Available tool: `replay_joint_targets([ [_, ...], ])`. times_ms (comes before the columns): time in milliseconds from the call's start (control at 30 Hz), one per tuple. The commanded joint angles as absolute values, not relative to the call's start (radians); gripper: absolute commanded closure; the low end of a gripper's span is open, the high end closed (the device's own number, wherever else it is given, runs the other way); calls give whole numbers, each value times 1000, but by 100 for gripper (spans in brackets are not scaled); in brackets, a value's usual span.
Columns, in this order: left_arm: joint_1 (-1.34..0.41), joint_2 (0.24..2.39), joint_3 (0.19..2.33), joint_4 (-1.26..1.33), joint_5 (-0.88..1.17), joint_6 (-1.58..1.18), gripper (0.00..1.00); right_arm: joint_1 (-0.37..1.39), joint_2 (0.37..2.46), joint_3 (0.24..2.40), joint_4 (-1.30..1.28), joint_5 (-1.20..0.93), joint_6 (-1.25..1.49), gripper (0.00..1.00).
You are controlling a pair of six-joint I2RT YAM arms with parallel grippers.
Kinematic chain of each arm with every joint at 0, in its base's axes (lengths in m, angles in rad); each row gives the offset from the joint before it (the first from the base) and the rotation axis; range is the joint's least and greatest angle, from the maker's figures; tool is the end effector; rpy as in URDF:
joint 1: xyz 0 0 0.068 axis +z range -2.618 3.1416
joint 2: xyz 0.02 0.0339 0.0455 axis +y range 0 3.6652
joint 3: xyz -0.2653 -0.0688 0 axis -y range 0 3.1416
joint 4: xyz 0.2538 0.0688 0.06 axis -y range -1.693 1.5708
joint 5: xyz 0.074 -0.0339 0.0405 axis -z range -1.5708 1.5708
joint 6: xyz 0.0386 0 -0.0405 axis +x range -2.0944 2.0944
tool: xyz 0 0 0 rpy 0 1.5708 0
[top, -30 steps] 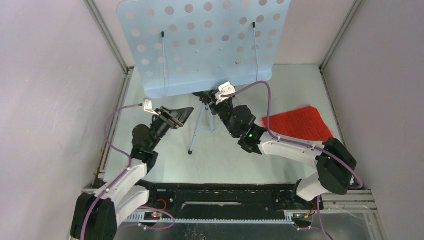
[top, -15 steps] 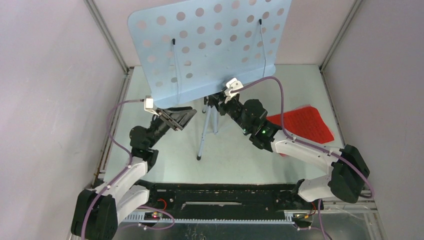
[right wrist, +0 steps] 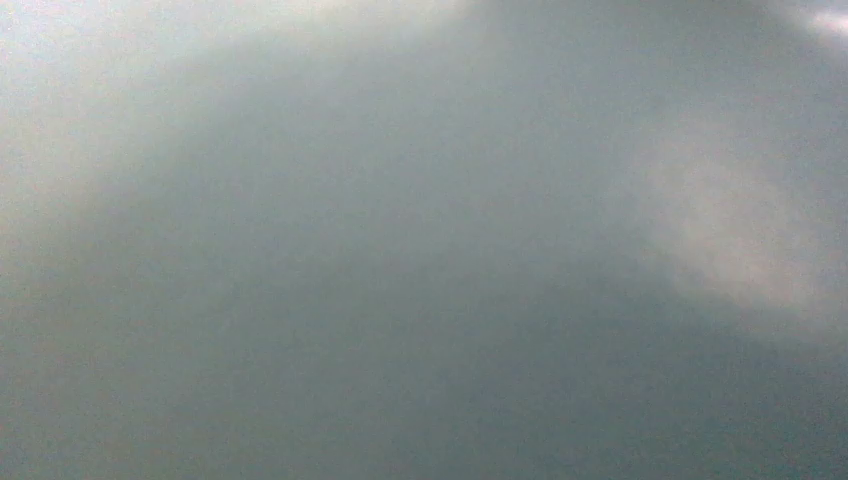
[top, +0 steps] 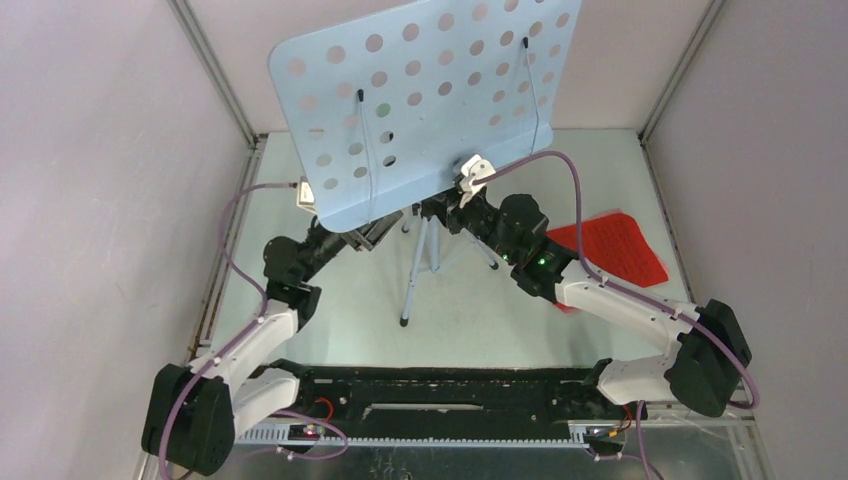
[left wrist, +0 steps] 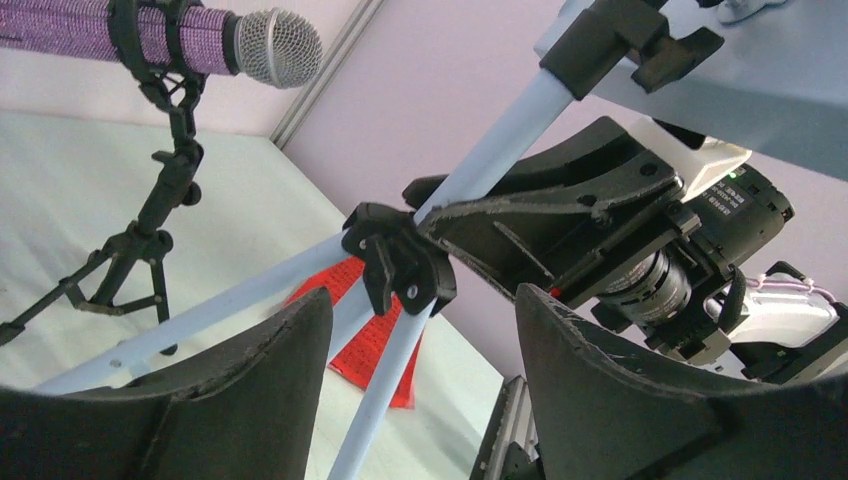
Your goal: Pack up the instrument practice props
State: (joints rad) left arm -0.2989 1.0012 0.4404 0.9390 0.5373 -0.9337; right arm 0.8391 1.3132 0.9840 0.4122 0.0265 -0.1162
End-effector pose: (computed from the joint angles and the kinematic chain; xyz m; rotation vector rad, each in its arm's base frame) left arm 0.2076 -0.0847 0.2923 0.0933 1.3713 -1.3708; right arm 0.2174 0.2405 0.3541 -0.6763 1.3540 0.5628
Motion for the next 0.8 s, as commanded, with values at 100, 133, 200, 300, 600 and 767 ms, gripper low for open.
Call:
replay_joint_targets([
  [100, -323, 1056, 559, 882, 562, -882, 31, 840, 1293, 968, 318, -31, -104, 100],
  [133, -325, 1063, 564, 866, 555, -884, 31, 841, 1293, 968, 318, -30, -104, 100],
  [200, -330, 1074, 586, 791, 527, -891, 30, 841, 1294, 968, 316, -29, -102, 100],
  [300, -341, 1078, 639, 610, 479, -895, 27, 843, 1295, 968, 315, -29, -99, 100],
  [600, -381, 1073, 683, 427, 398, -970, 28, 850, 1309, 968, 323, -20, -94, 100],
  [767, -401, 1094, 681, 412, 375, -1060, 43, 854, 1316, 968, 330, -23, -93, 100],
])
